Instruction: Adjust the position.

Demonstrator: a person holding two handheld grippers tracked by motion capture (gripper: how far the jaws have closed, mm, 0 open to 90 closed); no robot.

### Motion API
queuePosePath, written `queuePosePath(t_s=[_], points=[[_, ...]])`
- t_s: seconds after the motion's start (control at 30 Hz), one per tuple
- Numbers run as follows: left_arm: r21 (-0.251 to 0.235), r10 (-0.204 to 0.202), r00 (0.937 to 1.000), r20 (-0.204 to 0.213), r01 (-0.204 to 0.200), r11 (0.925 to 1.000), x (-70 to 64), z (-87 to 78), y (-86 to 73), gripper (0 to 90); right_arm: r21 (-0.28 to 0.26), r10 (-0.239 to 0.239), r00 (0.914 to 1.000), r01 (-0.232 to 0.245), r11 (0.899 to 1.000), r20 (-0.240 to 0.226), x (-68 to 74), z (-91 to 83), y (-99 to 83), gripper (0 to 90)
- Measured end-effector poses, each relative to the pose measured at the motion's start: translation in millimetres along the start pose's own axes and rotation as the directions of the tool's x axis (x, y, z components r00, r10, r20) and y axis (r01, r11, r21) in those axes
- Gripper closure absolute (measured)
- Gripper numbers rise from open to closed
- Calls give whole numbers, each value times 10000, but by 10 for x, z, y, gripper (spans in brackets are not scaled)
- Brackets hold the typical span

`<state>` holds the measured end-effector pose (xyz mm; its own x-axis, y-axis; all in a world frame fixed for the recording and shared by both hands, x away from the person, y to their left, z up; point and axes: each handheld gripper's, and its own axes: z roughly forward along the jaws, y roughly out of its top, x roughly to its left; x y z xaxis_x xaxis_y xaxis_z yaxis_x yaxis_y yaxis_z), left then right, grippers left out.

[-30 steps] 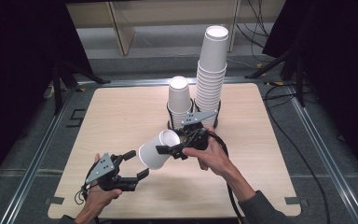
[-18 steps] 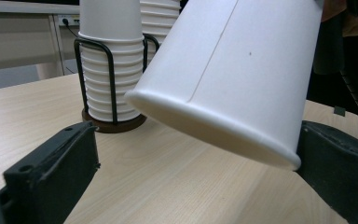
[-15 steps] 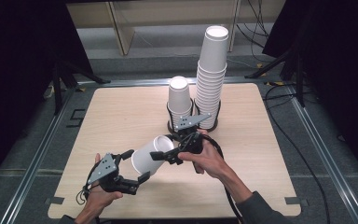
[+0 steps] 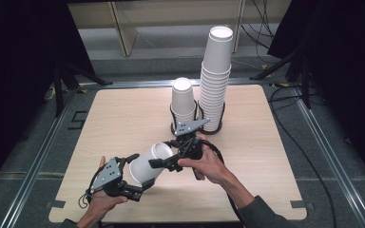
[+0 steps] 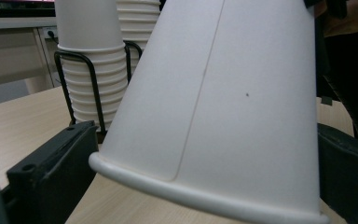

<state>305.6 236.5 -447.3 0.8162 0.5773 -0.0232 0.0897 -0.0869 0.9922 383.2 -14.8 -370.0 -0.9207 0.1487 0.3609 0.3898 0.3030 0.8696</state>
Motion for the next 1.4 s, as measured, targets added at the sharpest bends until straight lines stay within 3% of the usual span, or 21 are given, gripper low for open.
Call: queuePosePath(t_s=[0.03,0.3,0.47,0.53,0.67,0.73,0.87,1.0,1.17,1.23,1.3,1.4], points=[[260,84,9999,-63,-82,9996,-4,-22,8,27,14,-15,10000,15,10000,12,1,3,-1,246],[408,154,9999,-4,-154,9991,-12,-24,17,76,34,-17,10000,17,10000,-7,-22,-4,-11,243],[314,343,9992,194,-349,9989,-13,-18,26,123,42,241,9994,-240,9997,-264,-36,-29,-7,231],[661,476,9988,141,-484,9966,-20,-37,34,140,252,14,10000,-11,9997,-84,-40,-50,0,226],[486,551,9982,230,-561,9972,-22,-24,29,157,489,-320,9995,317,9983,55,-28,-51,-2,217],[759,624,9979,161,-634,9951,-16,-47,42,161,629,-294,9995,289,9976,71,-18,-53,2,209],[833,678,9976,128,-687,9942,4,-61,47,164,988,-811,9953,755,9922,535,9,-95,35,159],[943,637,9978,180,-651,9934,8,-50,38,166,1333,-1702,9802,1561,9787,1014,57,-144,82,156],[1581,623,9977,258,-656,9852,9,-38,18,167,2588,-3024,9436,2611,9300,1348,181,-177,132,157],[1476,541,9979,354,-588,9873,7,-20,6,168,2956,-3163,9381,2649,9179,1415,216,-173,131,157],[1680,602,9976,335,-650,9836,6,-33,15,168,3044,-3422,9290,2883,9079,1406,213,-161,130,157],[1622,612,9973,409,-670,9845,1,-34,17,168,3148,-3435,9302,2900,9038,1291,193,-132,110,158]])
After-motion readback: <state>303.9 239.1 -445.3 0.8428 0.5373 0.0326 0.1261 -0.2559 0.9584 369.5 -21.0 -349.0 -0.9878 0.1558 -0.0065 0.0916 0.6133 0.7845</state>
